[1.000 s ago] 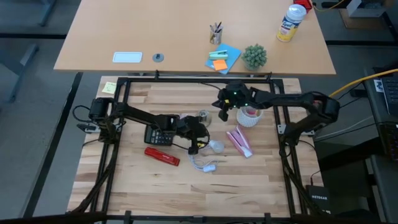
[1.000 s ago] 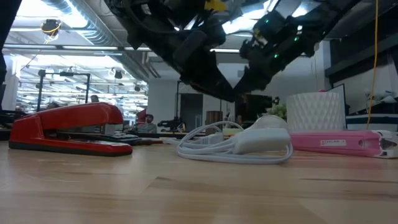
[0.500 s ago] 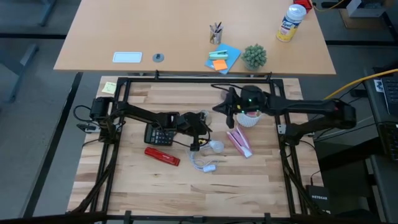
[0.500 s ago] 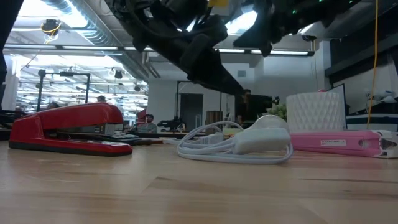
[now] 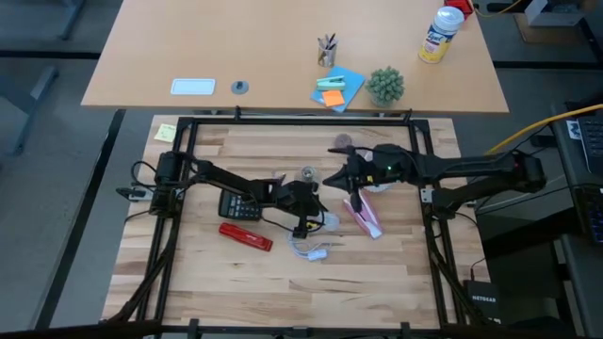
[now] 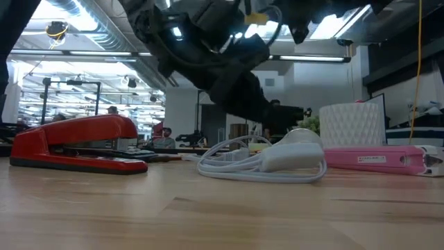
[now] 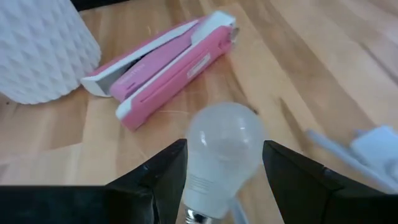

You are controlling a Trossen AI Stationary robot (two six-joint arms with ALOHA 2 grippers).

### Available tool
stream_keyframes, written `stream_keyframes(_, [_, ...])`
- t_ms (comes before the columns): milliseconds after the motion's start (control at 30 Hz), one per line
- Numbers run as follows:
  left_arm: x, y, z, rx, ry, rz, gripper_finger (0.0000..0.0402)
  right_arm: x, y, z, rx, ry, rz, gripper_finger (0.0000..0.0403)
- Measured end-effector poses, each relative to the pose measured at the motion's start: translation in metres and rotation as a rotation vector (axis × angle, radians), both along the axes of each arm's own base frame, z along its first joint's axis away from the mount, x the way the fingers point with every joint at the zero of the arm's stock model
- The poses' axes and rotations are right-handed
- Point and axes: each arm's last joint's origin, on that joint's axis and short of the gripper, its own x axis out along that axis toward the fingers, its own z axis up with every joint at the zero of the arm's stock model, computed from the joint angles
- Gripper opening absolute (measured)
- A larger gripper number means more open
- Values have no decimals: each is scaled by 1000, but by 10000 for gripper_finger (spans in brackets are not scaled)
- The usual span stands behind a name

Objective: Screw lightbulb
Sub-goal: Insert the white lightbulb into the golden lamp

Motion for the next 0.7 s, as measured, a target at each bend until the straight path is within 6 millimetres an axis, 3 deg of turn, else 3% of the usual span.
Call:
stream_keyframes(167, [9, 6, -7, 32, 67, -8, 200, 1, 13, 2, 11, -17, 47, 7])
stream_keyframes(433, [5, 10, -11, 28, 134, 3, 200, 0, 29, 2, 17, -22, 83, 7])
stream_keyframes(700, [8, 14, -31, -31, 174, 57, 200, -1, 42, 2, 3, -22, 86, 7])
